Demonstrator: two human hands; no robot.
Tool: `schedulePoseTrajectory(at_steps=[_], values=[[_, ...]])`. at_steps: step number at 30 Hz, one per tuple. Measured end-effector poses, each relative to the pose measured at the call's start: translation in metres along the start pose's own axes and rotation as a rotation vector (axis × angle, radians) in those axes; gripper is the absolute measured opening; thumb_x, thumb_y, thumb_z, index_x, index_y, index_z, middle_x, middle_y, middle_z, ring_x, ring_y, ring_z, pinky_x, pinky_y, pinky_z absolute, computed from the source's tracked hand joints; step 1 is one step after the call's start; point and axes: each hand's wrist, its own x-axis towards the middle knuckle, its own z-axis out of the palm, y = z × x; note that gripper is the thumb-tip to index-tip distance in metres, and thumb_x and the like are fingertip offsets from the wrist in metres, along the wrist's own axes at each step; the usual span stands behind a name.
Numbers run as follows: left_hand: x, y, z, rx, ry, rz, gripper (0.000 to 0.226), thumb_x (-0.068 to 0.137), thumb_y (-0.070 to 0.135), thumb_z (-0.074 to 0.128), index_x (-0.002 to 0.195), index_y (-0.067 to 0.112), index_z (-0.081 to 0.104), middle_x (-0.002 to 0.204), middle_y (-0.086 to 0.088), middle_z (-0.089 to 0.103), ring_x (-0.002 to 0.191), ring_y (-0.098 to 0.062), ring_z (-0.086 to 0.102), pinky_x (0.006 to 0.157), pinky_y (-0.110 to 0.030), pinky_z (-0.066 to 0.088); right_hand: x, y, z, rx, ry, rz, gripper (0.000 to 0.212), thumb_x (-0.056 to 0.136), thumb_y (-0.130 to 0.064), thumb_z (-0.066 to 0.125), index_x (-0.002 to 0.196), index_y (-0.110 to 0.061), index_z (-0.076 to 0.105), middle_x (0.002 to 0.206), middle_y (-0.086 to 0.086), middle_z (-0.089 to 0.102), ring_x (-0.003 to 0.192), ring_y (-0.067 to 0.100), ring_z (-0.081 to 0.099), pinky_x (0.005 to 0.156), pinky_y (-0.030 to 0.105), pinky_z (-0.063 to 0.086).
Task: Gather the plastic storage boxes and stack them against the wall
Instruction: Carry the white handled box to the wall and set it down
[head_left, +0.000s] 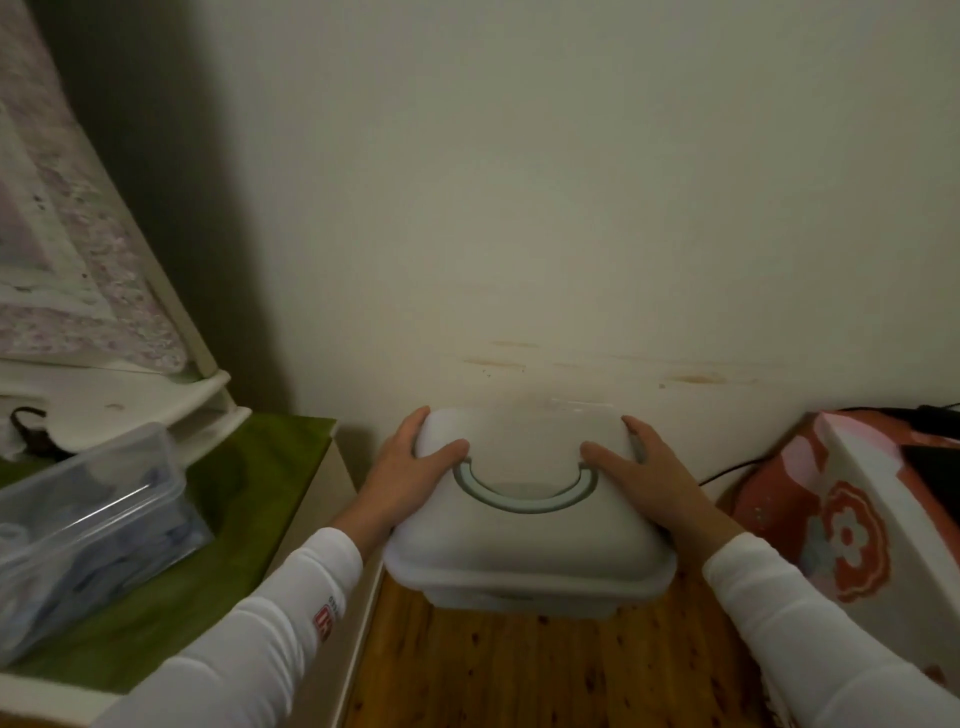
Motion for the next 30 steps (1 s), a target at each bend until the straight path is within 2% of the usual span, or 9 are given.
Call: schedulePoseTrajectory(at_steps=[4,8,12,18,22,23,24,26,30], values=[[0.043,0.006,0.009,-0.026,-0.027,-0.028,0.076,0.085,0.050,0.066,0.150,0.038,0.029,0.151,-0.006,0.040,0.128,-0.029,0.046,0.103,-0.047,0.044,0.046,0.001,-0.003,-0.025,-0.016,0.016,0.082,0.079,-0.052,0.068,0.146,-0.021,0.032,0.147,0.009,0.040,0.122,0.027,0.048,0.096,0.038,0.042],[0.075,0.006,0.016,-0.041,-0.013,-0.039,0.075,0.085,0.049,0.068,0.150,0.038,0.030,0.149,-0.006,0.041,0.125,-0.026,0.048,0.102,-0.045,0.044,0.077,0.004,0.000,-0.029,-0.036,0.039,0.083,0.079,-0.055,0.066,0.147,-0.025,0.029,0.148,0.009,0.037,0.126,0.030,0.045,0.102,0.048,0.041],[0.104,-0.002,0.019,-0.039,-0.038,-0.053,0.076,0.086,0.048,0.067,0.150,0.038,0.028,0.150,-0.006,0.040,0.125,-0.027,0.047,0.103,-0.046,0.044,0.099,0.012,0.012,0.017,-0.046,0.076,0.086,0.078,-0.056,0.066,0.149,-0.027,0.027,0.150,0.008,0.035,0.127,0.029,0.044,0.102,0.049,0.042],[0.145,-0.034,0.028,-0.058,-0.103,-0.078,0.078,0.086,0.047,0.066,0.152,0.037,0.025,0.151,-0.006,0.037,0.128,-0.030,0.046,0.105,-0.053,0.043,0.127,0.031,0.039,0.033,0.003,0.097,0.081,0.079,-0.054,0.067,0.146,-0.027,0.031,0.141,0.003,0.042,0.113,0.018,0.048,0.087,0.031,0.042],[0.174,-0.066,0.040,-0.037,-0.104,-0.084,0.078,0.086,0.048,0.067,0.151,0.038,0.026,0.152,-0.004,0.037,0.130,-0.028,0.045,0.107,-0.052,0.042,0.149,0.054,0.062,0.056,0.006,0.101,0.072,0.080,-0.050,0.069,0.141,-0.027,0.038,0.124,-0.006,0.050,0.094,0.002,0.054,0.066,0.008,0.044],[0.184,-0.077,0.044,-0.042,-0.107,-0.088,0.078,0.085,0.048,0.067,0.151,0.038,0.026,0.152,-0.004,0.037,0.130,-0.028,0.045,0.107,-0.052,0.041,0.156,0.063,0.070,0.066,0.000,0.103,0.072,0.079,-0.050,0.069,0.140,-0.025,0.039,0.126,-0.005,0.051,0.097,0.004,0.057,0.072,0.013,0.049],[0.192,-0.089,0.049,-0.043,-0.112,-0.097,0.078,0.085,0.048,0.067,0.151,0.038,0.026,0.152,-0.003,0.037,0.131,-0.028,0.044,0.107,-0.052,0.041,0.162,0.073,0.078,0.075,-0.009,0.120,0.075,0.079,-0.050,0.070,0.142,-0.024,0.039,0.131,-0.002,0.051,0.104,0.012,0.058,0.082,0.024,0.052],[0.210,-0.116,0.061,-0.035,-0.119,-0.100,0.079,0.085,0.048,0.068,0.152,0.037,0.027,0.152,-0.003,0.037,0.132,-0.028,0.043,0.109,-0.052,0.039,0.175,0.097,0.096,0.076,-0.012,0.143,0.078,0.078,-0.052,0.070,0.143,-0.025,0.037,0.135,0.003,0.050,0.113,0.022,0.055,0.094,0.043,0.049],[0.243,-0.180,0.091,-0.022,-0.109,-0.081,0.078,0.085,0.045,0.070,0.151,0.033,0.030,0.154,-0.001,0.037,0.137,-0.024,0.040,0.112,-0.049,0.035,0.201,0.153,0.134,0.086,-0.006,0.147,0.074,0.072,-0.059,0.070,0.136,-0.032,0.043,0.133,0.002,0.053,0.112,0.022,0.057,0.094,0.048,0.049]])
